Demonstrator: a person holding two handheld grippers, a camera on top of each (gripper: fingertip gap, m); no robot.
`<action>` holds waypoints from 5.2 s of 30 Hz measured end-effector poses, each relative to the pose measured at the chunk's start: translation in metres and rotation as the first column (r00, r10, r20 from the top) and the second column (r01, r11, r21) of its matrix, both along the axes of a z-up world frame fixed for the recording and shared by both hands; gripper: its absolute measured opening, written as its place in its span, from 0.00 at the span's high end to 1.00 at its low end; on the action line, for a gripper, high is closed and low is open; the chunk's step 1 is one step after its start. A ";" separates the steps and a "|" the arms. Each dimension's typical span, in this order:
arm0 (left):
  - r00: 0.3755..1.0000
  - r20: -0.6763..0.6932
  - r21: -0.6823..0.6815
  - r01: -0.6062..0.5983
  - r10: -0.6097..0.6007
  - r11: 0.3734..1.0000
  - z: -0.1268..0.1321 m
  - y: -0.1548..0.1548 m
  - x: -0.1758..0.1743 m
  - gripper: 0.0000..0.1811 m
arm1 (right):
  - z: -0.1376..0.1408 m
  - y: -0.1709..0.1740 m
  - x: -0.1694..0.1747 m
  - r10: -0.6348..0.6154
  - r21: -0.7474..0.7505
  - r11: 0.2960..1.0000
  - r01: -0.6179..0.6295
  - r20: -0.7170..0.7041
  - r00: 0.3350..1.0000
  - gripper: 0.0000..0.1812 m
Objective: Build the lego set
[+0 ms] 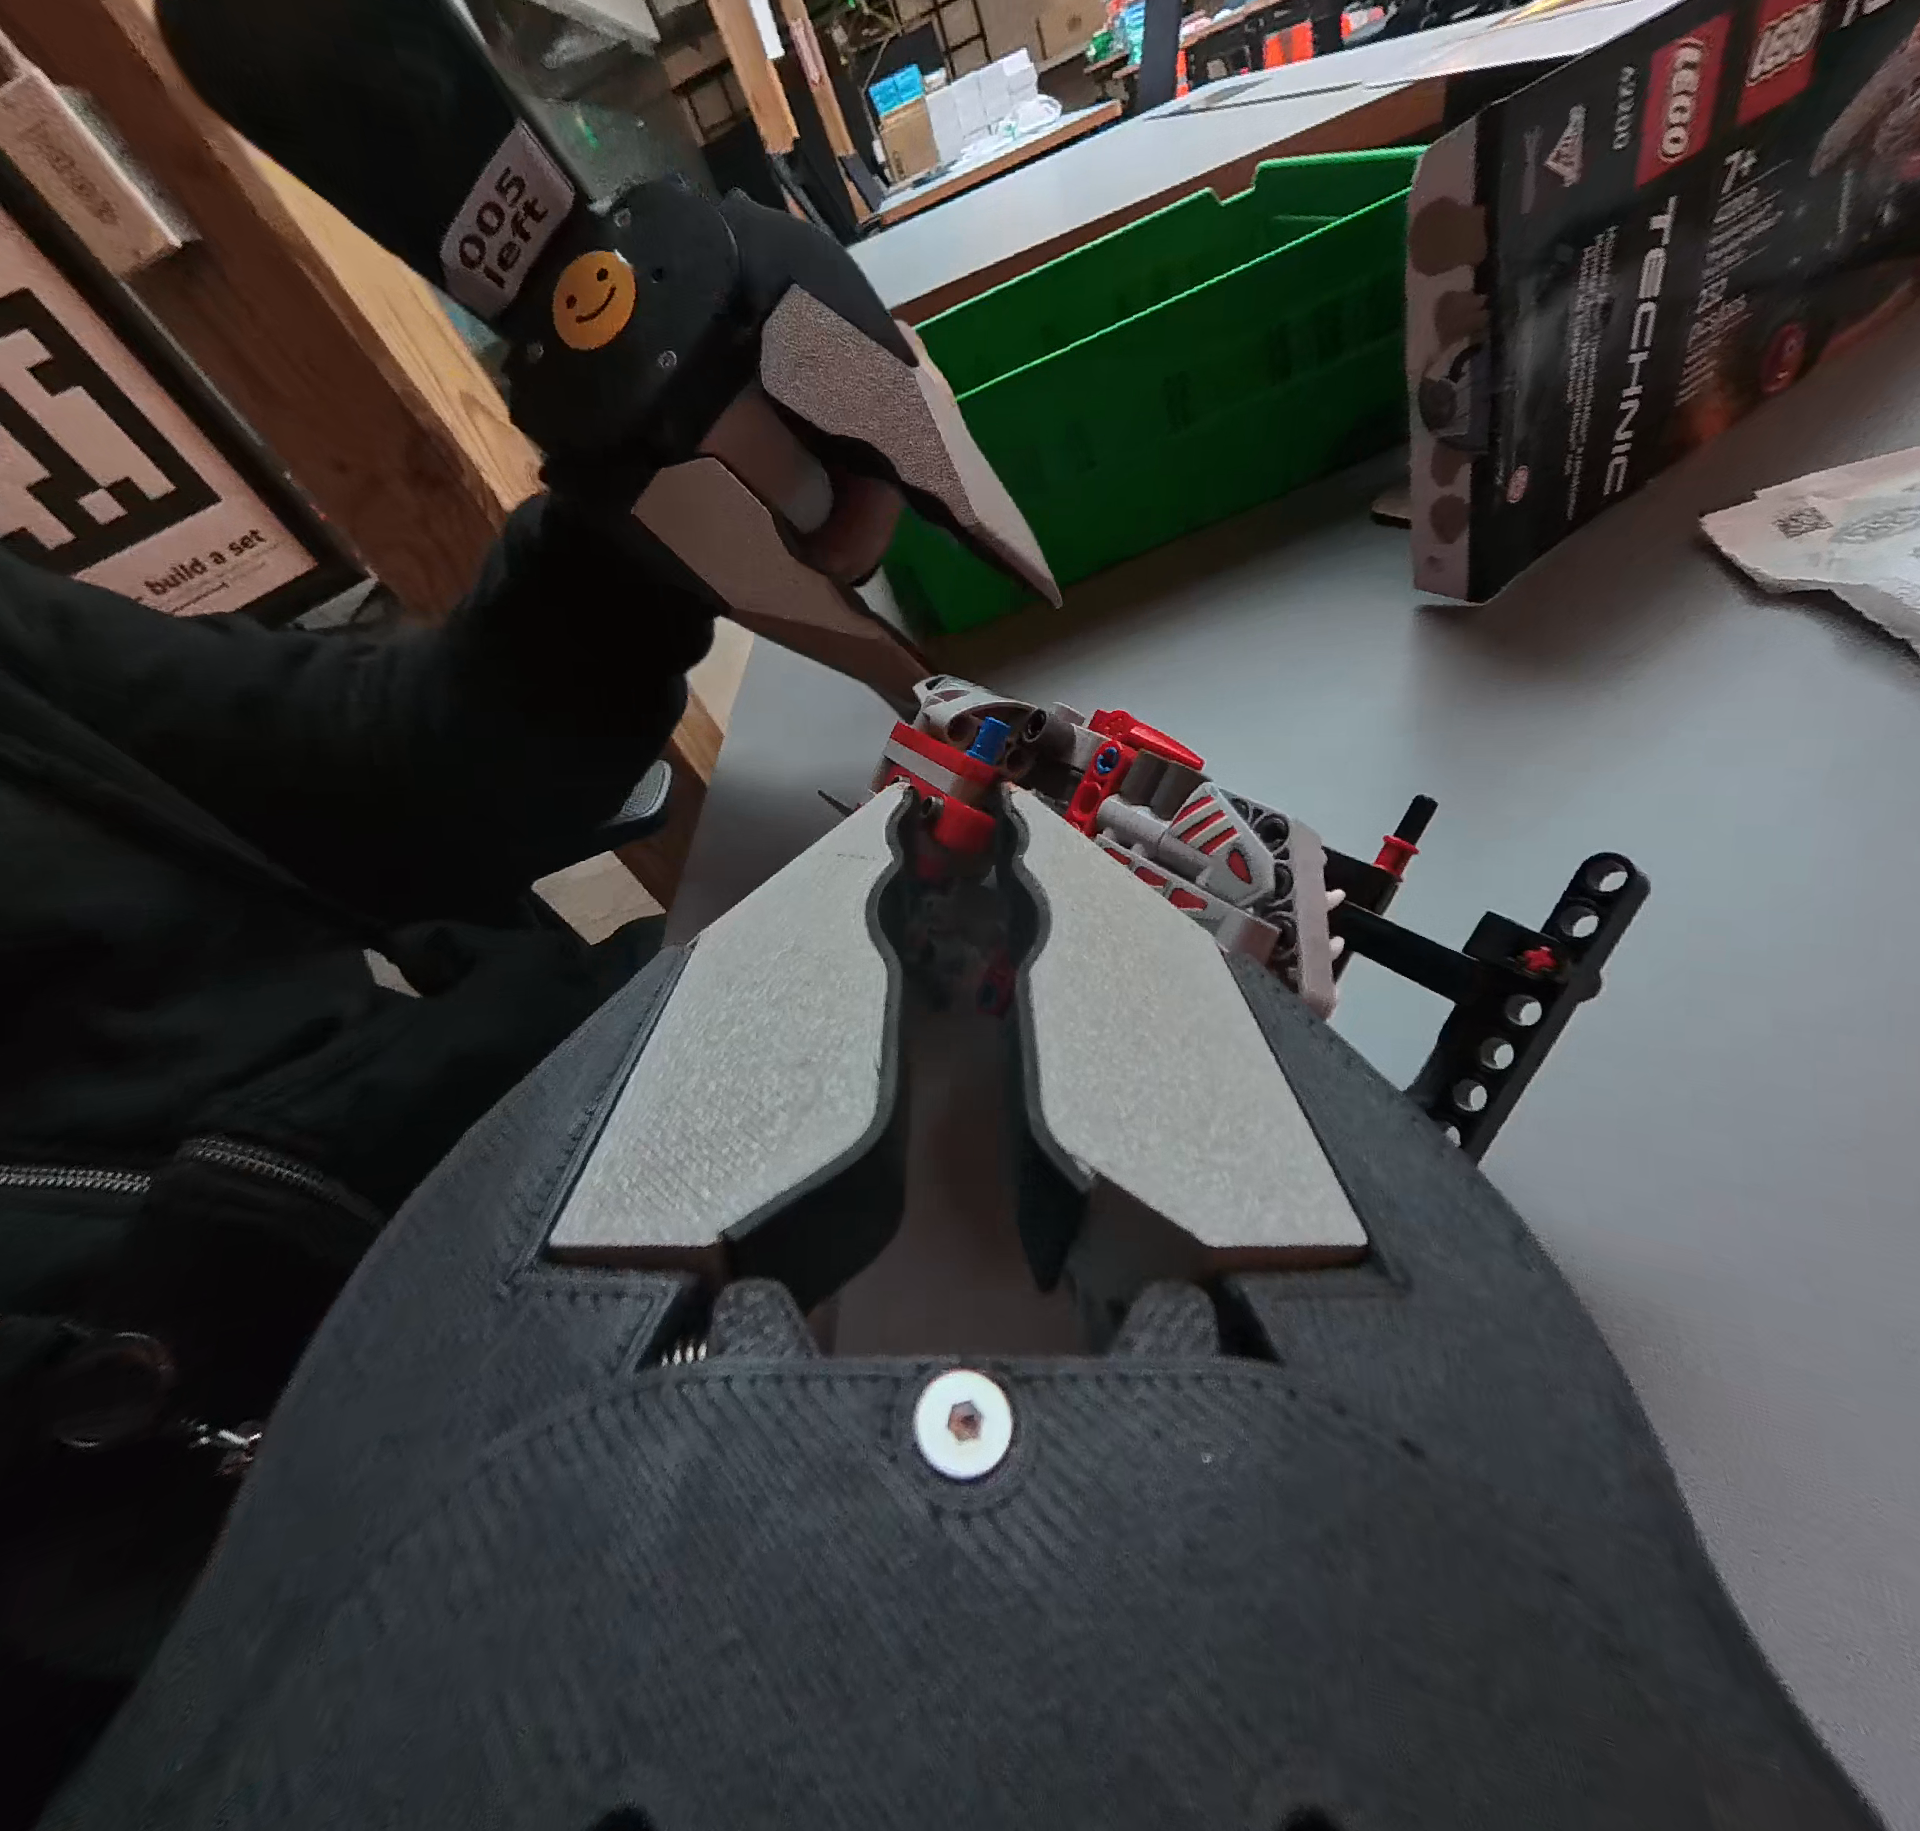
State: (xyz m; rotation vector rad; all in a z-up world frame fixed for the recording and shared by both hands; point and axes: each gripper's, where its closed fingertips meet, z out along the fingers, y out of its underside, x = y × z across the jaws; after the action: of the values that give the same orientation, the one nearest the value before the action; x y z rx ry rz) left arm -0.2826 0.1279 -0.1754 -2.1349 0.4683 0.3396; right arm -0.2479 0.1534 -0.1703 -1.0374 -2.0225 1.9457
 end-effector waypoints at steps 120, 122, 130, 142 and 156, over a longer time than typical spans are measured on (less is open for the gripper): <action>0.872 0.450 -0.090 -0.171 0.193 0.981 -0.003 -0.010 -0.017 0.85 | -0.022 0.023 -0.025 -0.414 0.421 0.839 0.344 0.085 0.906 0.76; 0.853 0.494 -0.100 -0.136 0.168 0.986 -0.003 -0.011 -0.007 0.80 | -0.022 0.022 -0.025 -0.415 0.419 0.840 0.346 0.084 0.906 0.76; 0.929 0.305 -0.141 -0.174 0.209 0.975 -0.026 0.003 -0.010 1.00 | -0.021 0.024 -0.023 -0.410 0.454 0.824 0.337 0.068 0.910 0.77; 0.916 0.321 -0.072 -0.230 0.241 0.971 -0.022 0.012 -0.020 1.00 | -0.018 0.030 -0.017 -0.375 0.441 0.845 0.301 0.087 0.923 0.82; 0.921 0.332 -0.005 -0.215 0.204 0.977 0.008 0.007 -0.011 0.94 | -0.003 0.041 -0.028 -0.431 0.273 0.876 0.398 0.074 0.899 0.79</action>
State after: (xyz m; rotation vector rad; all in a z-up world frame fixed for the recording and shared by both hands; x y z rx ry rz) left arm -0.2938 0.1347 -0.1675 -2.1604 0.0387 0.1000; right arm -0.2759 0.1948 -0.1734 -1.4240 -1.8467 1.3958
